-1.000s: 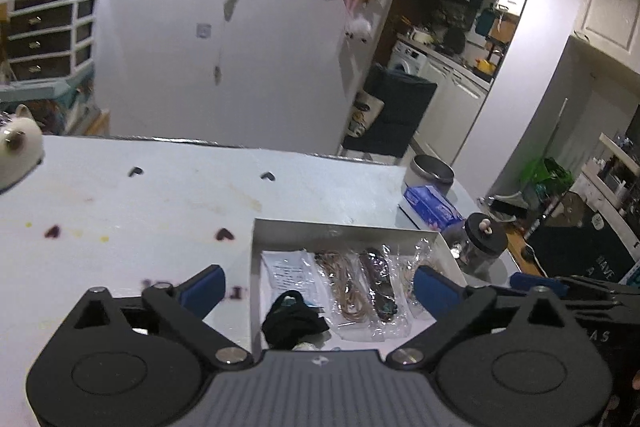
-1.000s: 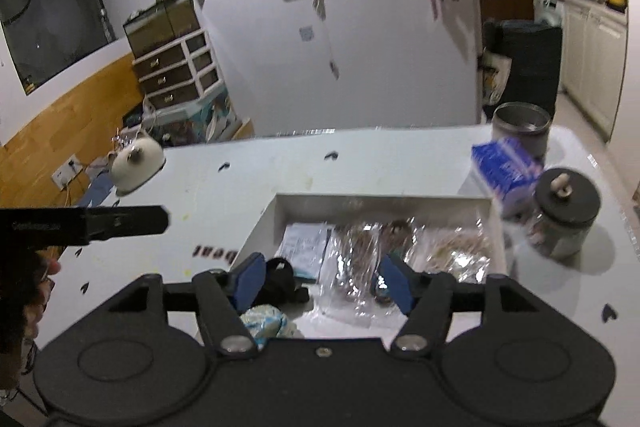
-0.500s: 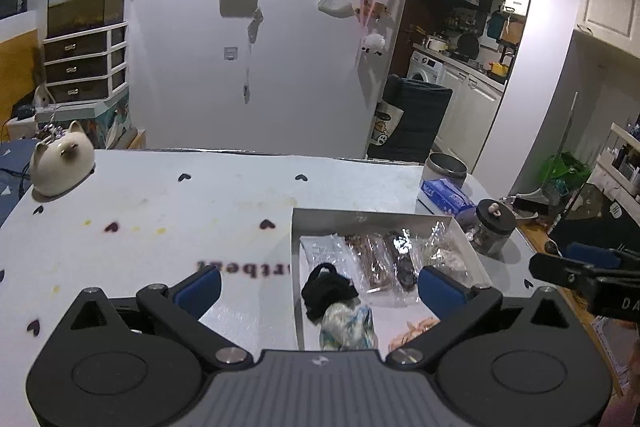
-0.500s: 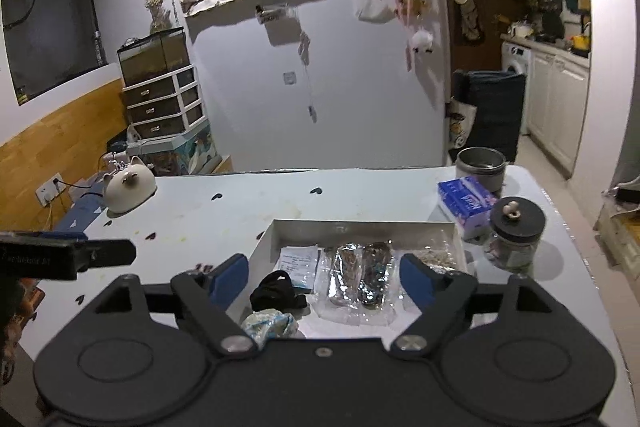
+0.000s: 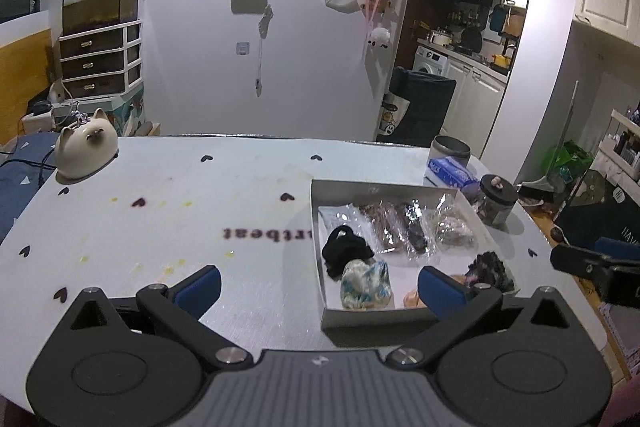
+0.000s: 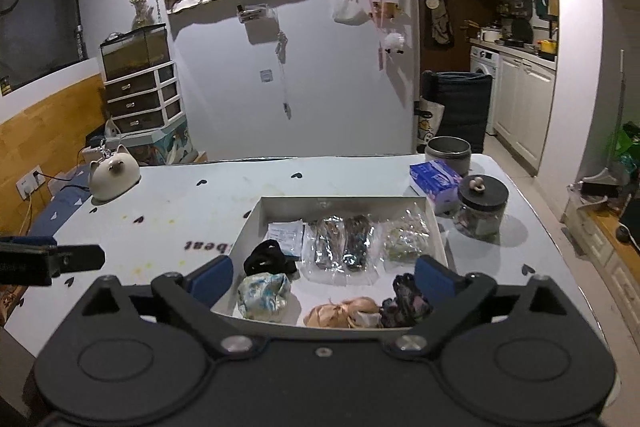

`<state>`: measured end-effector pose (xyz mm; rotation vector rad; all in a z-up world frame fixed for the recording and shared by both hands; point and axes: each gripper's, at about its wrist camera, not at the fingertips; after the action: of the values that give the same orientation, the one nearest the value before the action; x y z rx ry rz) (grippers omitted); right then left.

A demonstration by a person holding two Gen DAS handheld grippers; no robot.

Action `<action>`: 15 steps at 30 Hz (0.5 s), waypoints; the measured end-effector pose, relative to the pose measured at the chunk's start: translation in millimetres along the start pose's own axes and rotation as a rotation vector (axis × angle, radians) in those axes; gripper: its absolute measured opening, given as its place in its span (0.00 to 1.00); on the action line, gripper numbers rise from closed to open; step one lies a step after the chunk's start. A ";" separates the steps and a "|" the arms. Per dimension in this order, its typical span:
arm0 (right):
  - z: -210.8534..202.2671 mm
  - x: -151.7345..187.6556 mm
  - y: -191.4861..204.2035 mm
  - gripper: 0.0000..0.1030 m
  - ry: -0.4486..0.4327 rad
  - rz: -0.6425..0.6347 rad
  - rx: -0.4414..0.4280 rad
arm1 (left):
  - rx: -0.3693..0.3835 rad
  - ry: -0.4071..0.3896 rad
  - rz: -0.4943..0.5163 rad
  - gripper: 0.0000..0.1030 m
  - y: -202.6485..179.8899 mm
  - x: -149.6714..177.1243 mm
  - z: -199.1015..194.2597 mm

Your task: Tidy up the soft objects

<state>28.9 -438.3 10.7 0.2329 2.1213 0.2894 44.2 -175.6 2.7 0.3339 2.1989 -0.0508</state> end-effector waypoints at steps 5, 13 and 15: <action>-7.0 8.1 -0.2 0.98 -0.006 0.014 0.020 | -0.002 0.010 0.006 1.00 -0.9 5.6 -3.1; -12.1 11.3 4.1 1.00 0.000 -0.002 0.028 | -0.005 0.010 -0.001 1.00 0.5 7.8 -6.8; -11.7 11.7 5.4 1.00 0.000 -0.003 0.025 | -0.007 0.007 -0.001 1.00 1.6 8.1 -7.6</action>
<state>13.0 -431.2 9.0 0.2439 2.1257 0.2608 34.1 -171.2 1.0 0.3294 2.2060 -0.0428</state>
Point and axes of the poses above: each gripper's, at about its wrist camera, not at the fingertips, and z roughly the way its jaws point, y to its left, x to its underside, and after that the axes turned 14 degrees about z, right-handed
